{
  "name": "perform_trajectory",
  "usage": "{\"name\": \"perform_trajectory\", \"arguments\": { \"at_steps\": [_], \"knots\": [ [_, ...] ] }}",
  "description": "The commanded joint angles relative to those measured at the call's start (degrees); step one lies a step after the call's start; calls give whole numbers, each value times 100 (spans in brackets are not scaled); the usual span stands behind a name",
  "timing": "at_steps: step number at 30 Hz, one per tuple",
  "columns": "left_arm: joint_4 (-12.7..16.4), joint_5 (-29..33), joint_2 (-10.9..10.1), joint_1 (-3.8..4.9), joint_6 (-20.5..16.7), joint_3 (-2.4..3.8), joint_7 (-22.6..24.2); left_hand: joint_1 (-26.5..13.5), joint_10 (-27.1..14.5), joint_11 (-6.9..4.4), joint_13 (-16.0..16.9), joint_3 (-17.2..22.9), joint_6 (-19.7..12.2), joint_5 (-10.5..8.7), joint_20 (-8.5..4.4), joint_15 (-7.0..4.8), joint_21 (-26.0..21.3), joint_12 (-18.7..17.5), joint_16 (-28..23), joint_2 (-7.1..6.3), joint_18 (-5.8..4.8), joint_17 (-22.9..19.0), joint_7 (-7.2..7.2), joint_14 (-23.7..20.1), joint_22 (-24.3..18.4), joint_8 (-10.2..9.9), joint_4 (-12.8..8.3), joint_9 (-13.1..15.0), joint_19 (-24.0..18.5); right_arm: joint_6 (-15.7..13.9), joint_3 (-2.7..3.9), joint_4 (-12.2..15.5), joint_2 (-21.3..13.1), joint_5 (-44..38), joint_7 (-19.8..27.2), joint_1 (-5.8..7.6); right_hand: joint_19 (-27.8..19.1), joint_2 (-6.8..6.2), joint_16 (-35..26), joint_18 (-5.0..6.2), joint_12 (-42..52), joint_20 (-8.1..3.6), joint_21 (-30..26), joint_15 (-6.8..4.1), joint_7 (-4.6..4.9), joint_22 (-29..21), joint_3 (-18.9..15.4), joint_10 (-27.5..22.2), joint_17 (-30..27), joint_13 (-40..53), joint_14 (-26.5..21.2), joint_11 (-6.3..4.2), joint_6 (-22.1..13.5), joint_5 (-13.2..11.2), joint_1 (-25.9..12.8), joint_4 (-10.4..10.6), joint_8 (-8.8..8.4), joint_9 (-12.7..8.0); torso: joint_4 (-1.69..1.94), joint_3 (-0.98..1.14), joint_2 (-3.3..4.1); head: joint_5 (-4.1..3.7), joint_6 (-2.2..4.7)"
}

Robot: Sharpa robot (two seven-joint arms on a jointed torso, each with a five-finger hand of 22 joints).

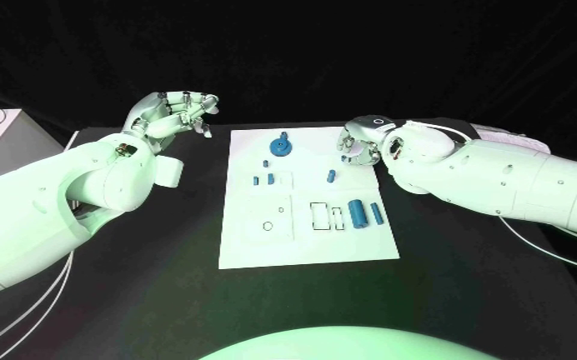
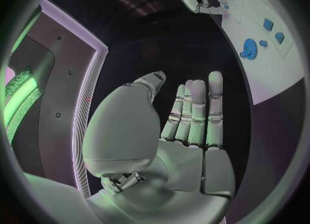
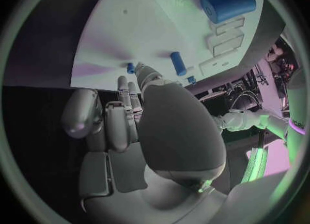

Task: Assemble the parts on the task board

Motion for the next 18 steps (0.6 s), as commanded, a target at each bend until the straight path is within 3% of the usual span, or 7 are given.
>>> {"name": "perform_trajectory", "arguments": {
  "at_steps": [1, 13, 18],
  "knots": [
    [22, 45, 0, 0, -21, 6, 69, 55, -31, 3, 3, -35, -30, 6, -6, -2, -8, 30, 39, -12, 81, 7, -2, 26, -5, 15, -3, -8, 57, 115, 0, -14, 16, -1, 61, -11, 3, -77, 25, -109, -20, -46, 32, -49, -3, 18, 85, 53, 13, -10, 183, 1, 53, 42, -21, 1, 38, 9, 2, -2, -2, 0, -9],
    [35, 45, -19, -2, -22, 6, 46, 82, -35, 3, 2, -45, -32, 7, -7, -3, -2, 36, 51, -2, 80, 10, -2, 38, -3, 18, 5, -11, 71, 92, 0, -76, 67, 5, 58, -40, 13, -204, 62, -118, -32, -49, 71, -47, 70, 94, 657, 139, 15, -21, 181, 11, 119, 229, -115, -16, 63, 38, 3, 5, -6, -6, -3],
    [56, 44, -25, -3, -25, 6, 41, 99, -36, 3, 1, -52, -34, 8, -9, -4, 2, 41, 60, 4, 80, 12, -2, 48, -1, 20, 11, -13, 80, 102, 0, -131, 104, 7, 65, -65, 12, -215, 72, -119, -32, -45, 76, -44, 74, 110, 836, 160, 15, -22, 180, 14, 157, 239, -128, -36, 85, 58, 4, -4, 3, -3, -9]
  ]
}}
